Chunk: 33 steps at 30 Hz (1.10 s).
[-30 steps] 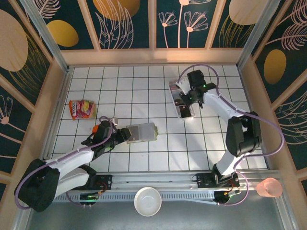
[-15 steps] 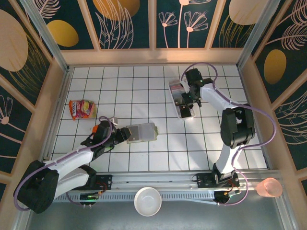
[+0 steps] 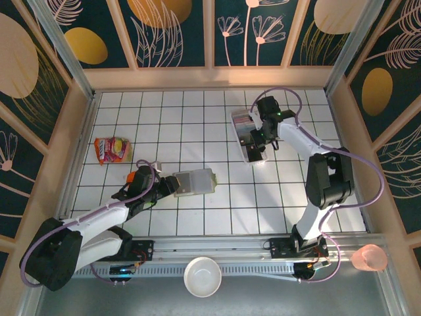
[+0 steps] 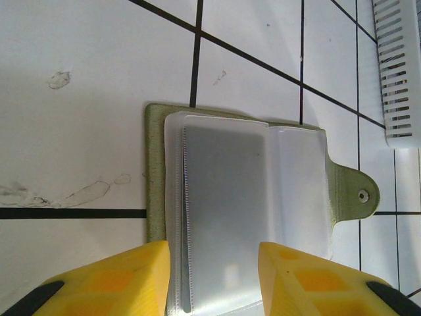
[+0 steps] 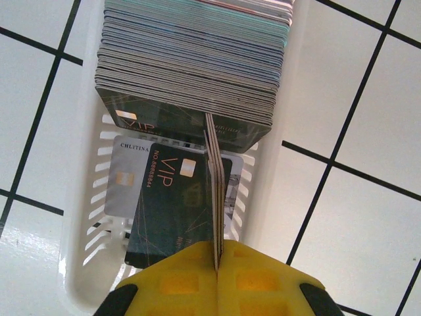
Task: Put the credit cards into the card holder
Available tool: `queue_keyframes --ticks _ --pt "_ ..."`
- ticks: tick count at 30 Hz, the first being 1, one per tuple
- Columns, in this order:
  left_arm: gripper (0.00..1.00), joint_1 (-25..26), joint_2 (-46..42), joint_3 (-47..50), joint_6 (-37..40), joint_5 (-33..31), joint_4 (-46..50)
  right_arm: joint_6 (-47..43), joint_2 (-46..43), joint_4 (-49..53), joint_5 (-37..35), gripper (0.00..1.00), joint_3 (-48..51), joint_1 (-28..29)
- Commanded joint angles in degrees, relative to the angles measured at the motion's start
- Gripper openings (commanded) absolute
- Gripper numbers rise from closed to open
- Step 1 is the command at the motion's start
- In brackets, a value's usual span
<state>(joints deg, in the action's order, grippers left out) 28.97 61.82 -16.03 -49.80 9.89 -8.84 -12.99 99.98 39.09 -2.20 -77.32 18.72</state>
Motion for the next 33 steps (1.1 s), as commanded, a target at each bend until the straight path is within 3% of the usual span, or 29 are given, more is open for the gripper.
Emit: queue_keyframes --ticks 1,10,19,21,24,28,33 --pt "0.39 -0.2 -1.3 0.3 -0.9 -0.3 -0.7 1.5 -1.3 0.8 1.0 0.00 1.7 -0.5" --pt "0.40 -0.2 -1.4 0.6 -1.1 -0.3 -0.7 1.6 0.7 1.6 0.7 0.00 1.9 0.0" --pt "0.40 -0.3 -1.2 0.7 -1.0 -0.6 -0.9 1.3 4.7 1.5 -6.5 0.05 1.0 0.6" --pt "0.40 -0.2 -0.9 0.6 -1.0 -0.5 -1.0 1.1 4.8 1.1 -7.4 0.18 1.0 0.7" --pt "0.39 -0.2 -0.7 0.5 -1.0 -0.4 -1.2 0.7 4.8 0.6 -9.1 0.24 1.5 0.9" --pt "0.40 -0.2 -0.5 0.6 -1.0 -0.3 -1.3 0.3 5.3 -0.1 -11.3 0.42 2.2 1.2" --pt "0.40 -0.2 -0.7 0.7 -1.0 -0.5 -1.4 0.0 7.0 0.3 -11.6 0.47 1.7 1.4"
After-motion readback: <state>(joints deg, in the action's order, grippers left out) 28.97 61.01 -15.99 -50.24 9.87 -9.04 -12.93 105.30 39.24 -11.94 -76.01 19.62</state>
